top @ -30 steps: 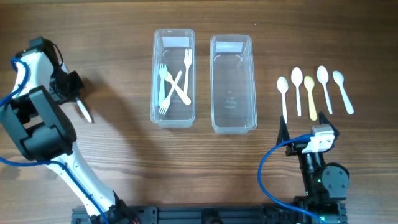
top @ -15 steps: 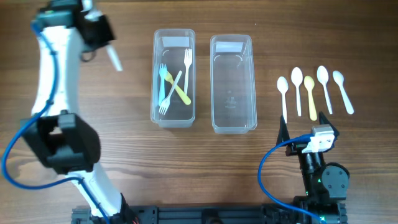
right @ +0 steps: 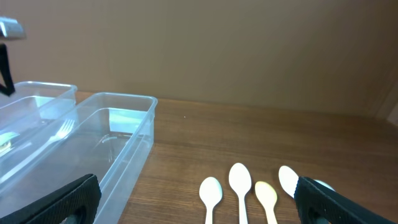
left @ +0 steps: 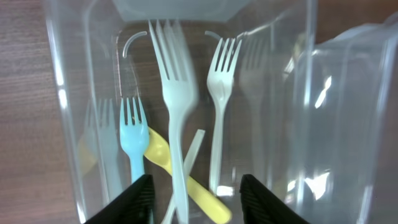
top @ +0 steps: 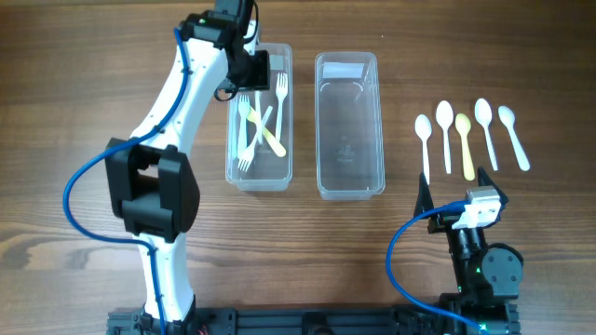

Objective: Pack container

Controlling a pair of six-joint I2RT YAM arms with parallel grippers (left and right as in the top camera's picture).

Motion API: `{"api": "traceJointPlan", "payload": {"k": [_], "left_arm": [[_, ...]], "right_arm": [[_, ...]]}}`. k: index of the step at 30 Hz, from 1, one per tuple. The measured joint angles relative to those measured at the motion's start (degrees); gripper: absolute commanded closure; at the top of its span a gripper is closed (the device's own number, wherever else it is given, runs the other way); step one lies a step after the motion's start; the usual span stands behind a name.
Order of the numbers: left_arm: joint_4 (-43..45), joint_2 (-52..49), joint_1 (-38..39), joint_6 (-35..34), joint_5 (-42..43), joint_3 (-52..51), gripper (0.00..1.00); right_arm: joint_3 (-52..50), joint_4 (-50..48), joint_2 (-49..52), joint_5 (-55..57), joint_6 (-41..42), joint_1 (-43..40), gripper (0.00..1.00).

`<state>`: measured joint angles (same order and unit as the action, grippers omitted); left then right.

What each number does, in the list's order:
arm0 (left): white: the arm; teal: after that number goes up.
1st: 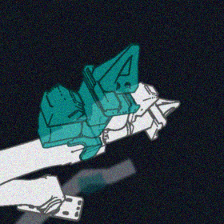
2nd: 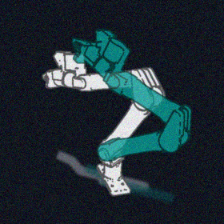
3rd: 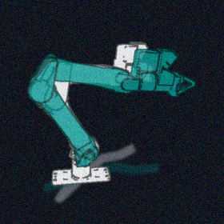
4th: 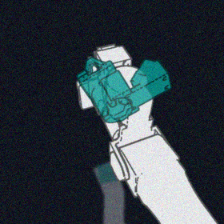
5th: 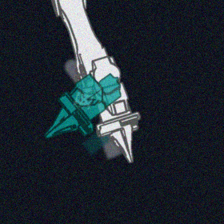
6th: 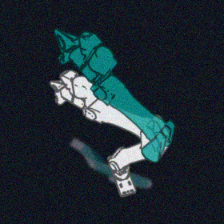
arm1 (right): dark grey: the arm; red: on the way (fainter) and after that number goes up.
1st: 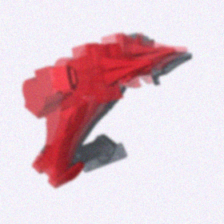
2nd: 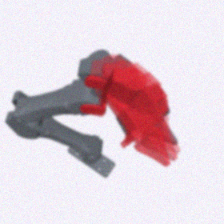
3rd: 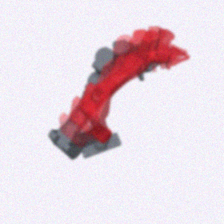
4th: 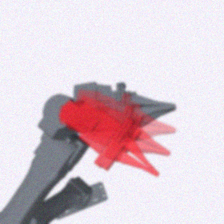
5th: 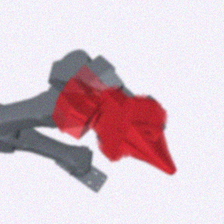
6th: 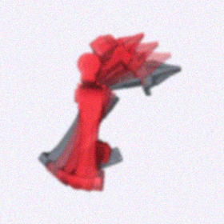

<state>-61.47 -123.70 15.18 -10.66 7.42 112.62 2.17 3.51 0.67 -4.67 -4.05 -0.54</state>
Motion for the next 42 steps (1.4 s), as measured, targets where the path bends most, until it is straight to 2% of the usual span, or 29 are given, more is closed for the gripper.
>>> {"api": "traceJointPlan", "payload": {"k": [3,9,16,23,42], "left_arm": [[0.07,-0.31,-0.26,-0.15,0.0,0.02,0.2],[-0.2,3.08,-4.24,-0.22,-0.44,5.55,0.0],[-1.51,18.12,-15.72,-0.15,-10.27,11.56,0.0],[-3.96,15.76,-25.38,-0.17,-12.37,11.23,0.0],[-3.93,15.69,-26.99,-0.17,-12.57,11.19,0.0]], "right_arm": [[0.0,0.0,0.0,0.0,0.0,0.0,0.0],[0.0,0.0,0.0,0.0,0.0,0.0,0.0],[0.0,0.0,0.0,0.0,0.0,0.0,0.0],[0.0,0.0,0.0,0.0,0.0,0.0,0.0],[0.0,0.0,0.0,0.0,0.0,0.0,0.0]]}}
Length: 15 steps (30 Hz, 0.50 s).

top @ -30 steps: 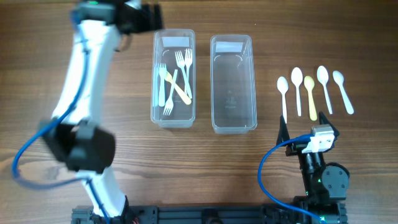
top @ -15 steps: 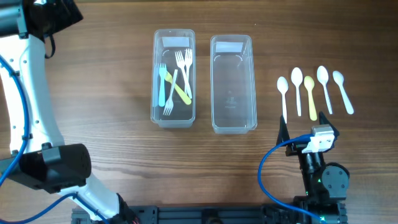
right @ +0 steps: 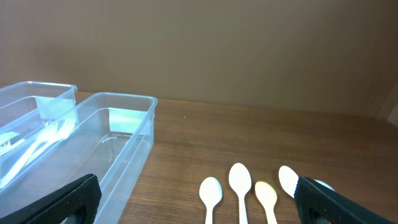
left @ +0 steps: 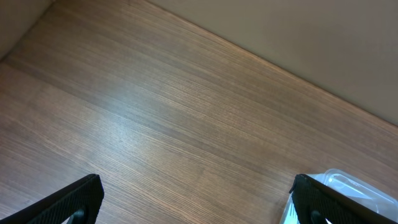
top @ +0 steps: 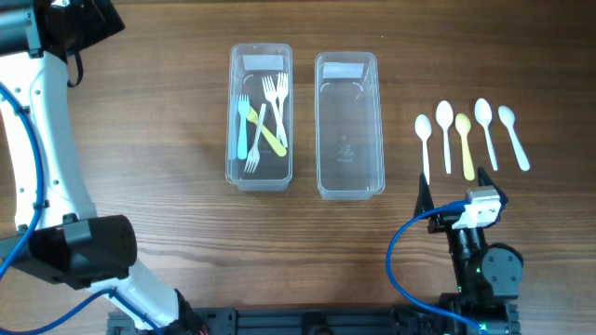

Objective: Pack container

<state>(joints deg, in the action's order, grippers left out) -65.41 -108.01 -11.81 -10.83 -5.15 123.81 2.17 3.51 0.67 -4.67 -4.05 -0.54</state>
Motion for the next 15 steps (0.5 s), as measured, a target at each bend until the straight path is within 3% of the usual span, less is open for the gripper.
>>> {"api": "traceJointPlan", "payload": {"k": [7,15], "left_arm": [[-0.02,0.0,0.02,0.0,0.0,0.0,0.0],[-0.13,0.0,0.0,0.0,-0.09,0.0,0.0]], "right_arm": [[-0.13,-2.75,0.0,0.72,1.27,0.0,0.0],[1.38,-15.74,6.36,10.67,15.63,0.0,0.0]]}}
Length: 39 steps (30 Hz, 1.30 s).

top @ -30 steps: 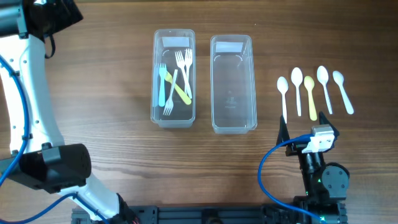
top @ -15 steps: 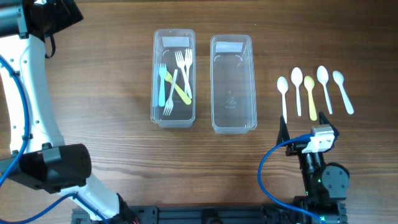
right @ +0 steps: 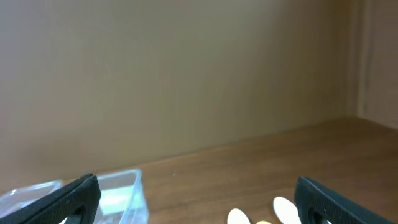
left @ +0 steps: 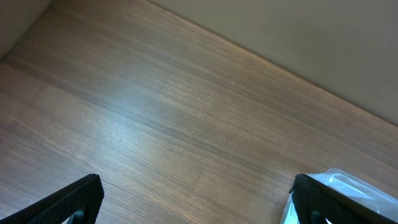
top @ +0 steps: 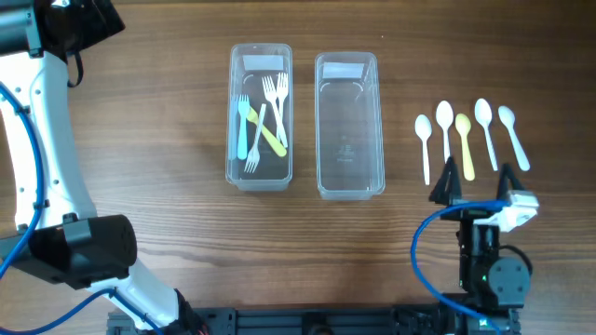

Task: Pack container
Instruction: 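Reach the right gripper to a white spoon and grasp it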

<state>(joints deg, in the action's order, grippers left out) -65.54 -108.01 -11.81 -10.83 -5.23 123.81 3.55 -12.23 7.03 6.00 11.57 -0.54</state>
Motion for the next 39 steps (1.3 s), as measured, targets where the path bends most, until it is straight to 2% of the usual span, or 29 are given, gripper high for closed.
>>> {"api": "traceJointPlan", "payload": {"k": [4,8,10,11,12,14,15,17,21,25,27,28,34,39], "left_arm": [[0.04,0.0,0.0,0.0,-0.13,0.0,0.0],[-0.11,0.0,0.0,0.0,-0.11,0.0,0.0],[0.0,0.0,0.02,0.0,-0.13,0.0,0.0],[0.11,0.0,0.0,0.0,-0.11,0.0,0.0],[0.13,-0.04,0.02,0.0,-0.07,0.0,0.0],[0.0,-0.02,0.0,0.0,-0.11,0.0,0.0],[0.13,-0.02,0.0,0.02,-0.17,0.0,0.0],[0.04,-0.04,0.02,0.0,-0.11,-0.02,0.0],[-0.04,-0.04,0.02,0.0,-0.13,-0.02,0.0],[-0.04,-0.04,0.02,0.0,-0.11,-0.02,0.0],[-0.02,-0.04,0.02,0.0,-0.13,-0.02,0.0],[-0.04,-0.04,0.0,0.0,-0.11,-0.02,0.0],[-0.02,-0.04,0.02,0.0,-0.11,-0.02,0.0],[-0.02,-0.04,0.0,0.0,-0.11,0.0,0.0]], "right_arm": [[9.16,-6.91,14.53,2.67,-0.87,0.0,0.0],[27.02,-5.03,34.51,1.07,-5.68,0.0,0.0],[42.01,3.3,49.29,-1.51,-8.17,0.0,0.0],[45.13,6.29,52.81,-2.05,-8.55,0.0,0.0],[50.86,15.82,57.33,-2.82,-8.92,0.0,0.0],[60.37,25.0,66.34,-3.98,-9.42,-0.07,0.0],[67.93,32.39,74.14,-5.38,-9.75,-0.22,0.0],[73.61,38.45,82.01,-7.91,-9.99,-0.52,0.0],[75.38,41.97,90.77,-11.04,-10.16,-0.81,0.0],[75.41,47.43,92.54,-11.61,-10.16,-0.81,0.0],[75.67,50.6,92.52,-11.58,-10.25,-0.81,0.12],[75.69,51.95,92.52,-11.58,-10.16,-0.81,0.15],[75.23,55.12,92.76,-10.03,-10.16,-0.81,0.15],[71.56,56.39,97.02,-8.66,-10.19,-0.81,0.25]]}}
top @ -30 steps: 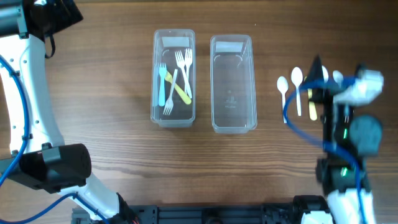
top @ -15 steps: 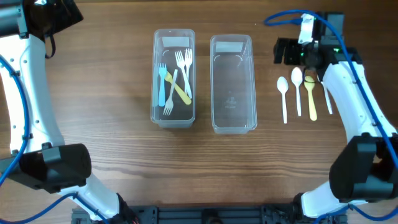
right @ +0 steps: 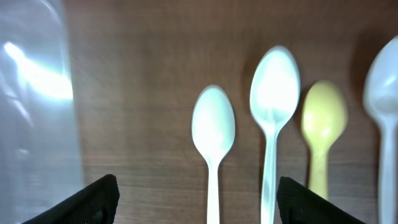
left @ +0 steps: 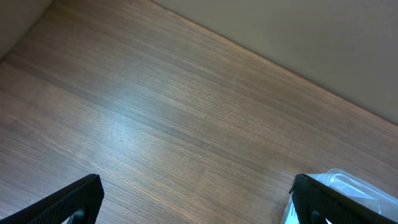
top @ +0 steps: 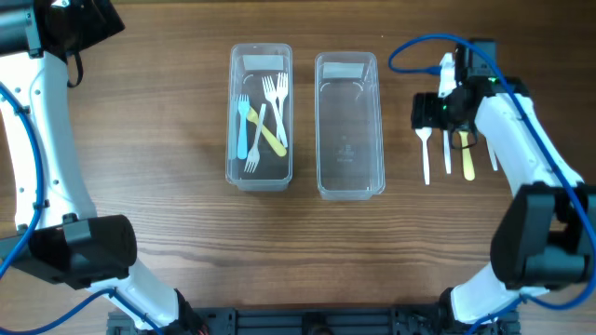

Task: Pack container
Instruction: 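Reach the right gripper to a white spoon and grasp it, then carry the white spoon into the right container and release it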

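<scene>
Several plastic spoons lie in a row on the table: a small white spoon (right: 212, 127), a larger white spoon (right: 274, 78) and a yellow spoon (right: 322, 121). My right gripper (right: 200, 205) hangs open just above them, its fingers either side of the small white spoon's handle and the larger spoon's; overhead the right gripper (top: 440, 110) covers the spoon bowls. The empty clear container (top: 349, 177) stands left of the spoons. A second clear container (top: 260, 172) holds several forks. My left gripper (left: 196, 208) is open over bare table at the far left.
The left arm (top: 42, 140) runs along the table's left side. The right arm (top: 521, 140) stretches from the near right edge to the spoons, its blue cable looping above. The empty container's wall (right: 37, 93) is close to the right gripper's left finger.
My right arm has gone from the near edge of the table, its camera facing the wall, to above the spoons, its gripper open and pointing down. The left arm has not moved.
My left gripper was open inside the left container over the forks, the right arm at the near edge. Then the left arm was at the far left corner, forks left in the container. The right wrist then faced higher, and now hangs over the spoons.
</scene>
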Controlling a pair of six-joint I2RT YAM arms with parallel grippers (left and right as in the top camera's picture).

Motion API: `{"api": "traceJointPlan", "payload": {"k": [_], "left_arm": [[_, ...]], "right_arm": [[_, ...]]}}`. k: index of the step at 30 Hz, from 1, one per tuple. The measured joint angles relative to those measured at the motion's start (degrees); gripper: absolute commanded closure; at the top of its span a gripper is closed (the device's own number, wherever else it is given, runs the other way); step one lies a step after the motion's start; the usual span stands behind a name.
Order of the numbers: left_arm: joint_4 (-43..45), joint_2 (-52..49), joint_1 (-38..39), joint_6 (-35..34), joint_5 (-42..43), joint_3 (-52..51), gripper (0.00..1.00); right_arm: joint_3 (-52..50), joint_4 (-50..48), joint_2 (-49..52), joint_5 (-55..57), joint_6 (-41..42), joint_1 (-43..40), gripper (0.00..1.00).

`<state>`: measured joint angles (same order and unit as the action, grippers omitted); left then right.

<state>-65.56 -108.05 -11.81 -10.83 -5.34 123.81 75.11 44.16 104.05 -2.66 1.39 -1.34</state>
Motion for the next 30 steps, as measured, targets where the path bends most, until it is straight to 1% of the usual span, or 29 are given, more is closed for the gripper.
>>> {"api": "traceJointPlan", "payload": {"k": [2,3,14,17,18,20,22,23,24,26,30], "left_arm": [[-0.02,0.0,0.02,0.0,0.0,-0.02,0.0],[0.0,0.0,0.02,0.0,-0.02,0.0,0.0],[0.0,0.0,0.02,0.0,-0.02,-0.02,0.0],[-0.02,0.0,0.02,0.0,0.0,-0.02,0.0],[0.0,0.0,0.02,0.0,0.0,-0.02,0.0],[0.0,0.0,0.02,0.0,-0.02,-0.02,0.0],[-0.02,0.0,0.02,0.0,-0.02,-0.02,0.0],[-0.02,0.0,0.02,0.0,-0.02,-0.02,0.0],[-0.02,0.0,0.02,0.0,0.0,-0.02,0.0],[0.0,0.0,0.02,0.0,0.0,-0.02,0.0],[0.0,0.0,0.02,0.0,0.0,-0.02,0.0]], "right_arm": [[-0.22,0.26,2.38,0.13,0.02,0.0,0.34],[-0.31,0.37,3.63,0.15,0.0,0.0,0.36],[-0.63,1.64,9.51,0.15,-1.75,0.0,0.4],[-1.03,1.07,9.97,0.17,-2.36,0.0,0.6],[-1.22,0.85,10.01,0.2,-2.4,0.0,0.62],[-1.27,0.81,10.03,0.39,-2.64,0.0,0.69],[-1.27,0.81,10.05,0.39,-2.82,0.0,0.8],[-1.27,0.81,10.08,0.39,-2.69,0.0,0.87],[-1.27,0.81,10.08,0.39,-2.78,0.0,0.91],[-1.44,0.79,10.08,0.39,-2.84,0.0,0.96],[-1.29,0.87,10.08,0.42,-2.8,0.0,0.96]]}}
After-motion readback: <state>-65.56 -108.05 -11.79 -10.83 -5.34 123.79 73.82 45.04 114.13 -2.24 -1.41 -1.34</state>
